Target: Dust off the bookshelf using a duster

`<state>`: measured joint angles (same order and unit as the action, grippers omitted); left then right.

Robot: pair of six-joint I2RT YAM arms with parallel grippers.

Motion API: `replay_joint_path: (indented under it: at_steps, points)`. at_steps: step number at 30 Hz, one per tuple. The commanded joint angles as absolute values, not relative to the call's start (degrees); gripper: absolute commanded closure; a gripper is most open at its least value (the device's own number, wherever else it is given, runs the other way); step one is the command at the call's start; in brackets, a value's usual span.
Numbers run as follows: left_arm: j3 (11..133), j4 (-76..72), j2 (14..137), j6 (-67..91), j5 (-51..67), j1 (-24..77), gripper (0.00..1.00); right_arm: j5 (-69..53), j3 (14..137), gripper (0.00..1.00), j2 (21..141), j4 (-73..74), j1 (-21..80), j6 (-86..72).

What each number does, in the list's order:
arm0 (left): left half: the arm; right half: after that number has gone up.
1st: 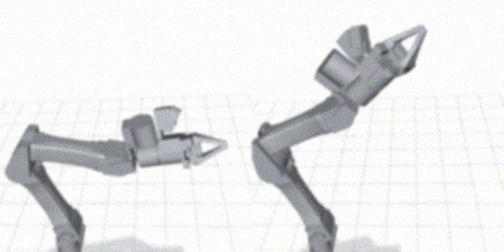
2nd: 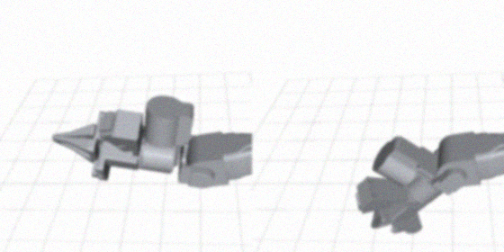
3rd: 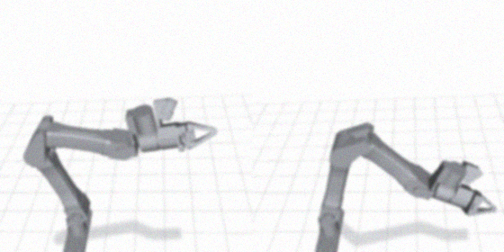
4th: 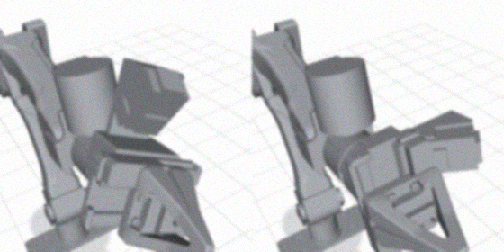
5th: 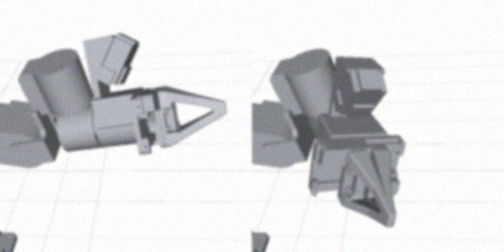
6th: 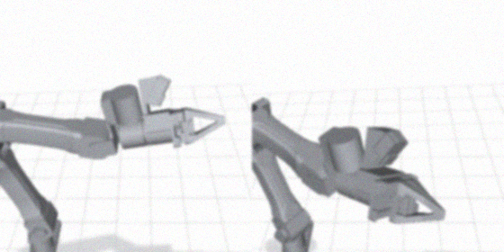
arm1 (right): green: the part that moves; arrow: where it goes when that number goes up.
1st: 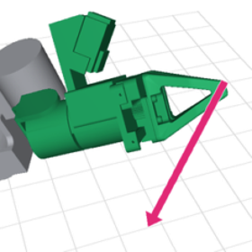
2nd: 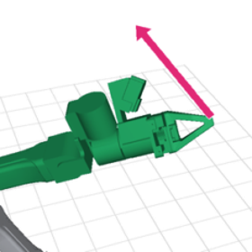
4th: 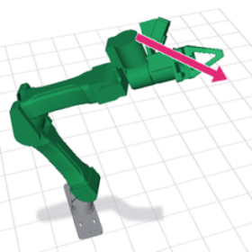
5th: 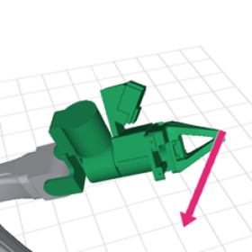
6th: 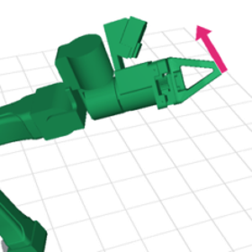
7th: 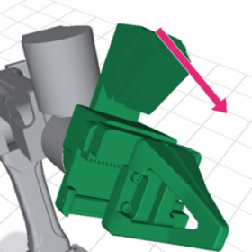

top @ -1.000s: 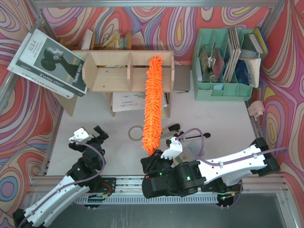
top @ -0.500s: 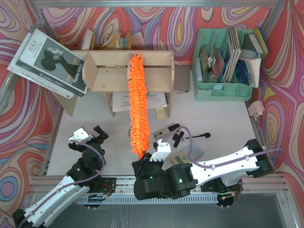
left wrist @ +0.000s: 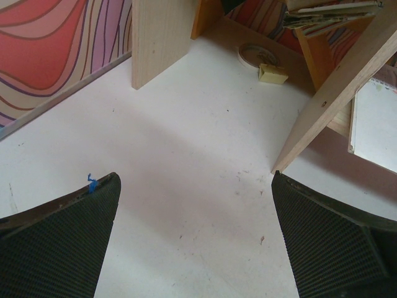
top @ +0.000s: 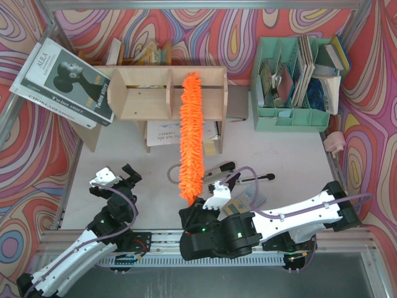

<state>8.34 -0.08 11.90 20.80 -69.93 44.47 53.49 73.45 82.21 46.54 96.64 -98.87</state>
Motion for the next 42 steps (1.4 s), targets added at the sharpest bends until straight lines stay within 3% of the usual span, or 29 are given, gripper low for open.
replay_joint_path:
  at_steps: [1,16,24,32,42]
  points:
    - [7.9,0.1,11.5,21.2,-70.9,44.3,0.01,55.1,76.9,1.0,85.2,34.7,96.7,-83.6]
    - [8.1,0.0,11.8,21.2,-71.0,44.3,0.02,58.9,71.4,1.0,78.2,51.2,96.6,-106.0]
    - [8.0,0.0,11.8,21.2,-70.9,44.3,0.02,57.4,75.9,1.0,83.3,40.4,96.6,-89.9]
    - [8.0,0.2,11.4,21.3,-71.0,44.3,0.01,59.3,74.9,1.0,80.7,43.4,96.7,-92.7]
    - [8.0,-0.2,12.0,21.3,-70.4,44.2,0.01,69.8,75.2,1.0,78.9,30.8,103.6,-75.6]
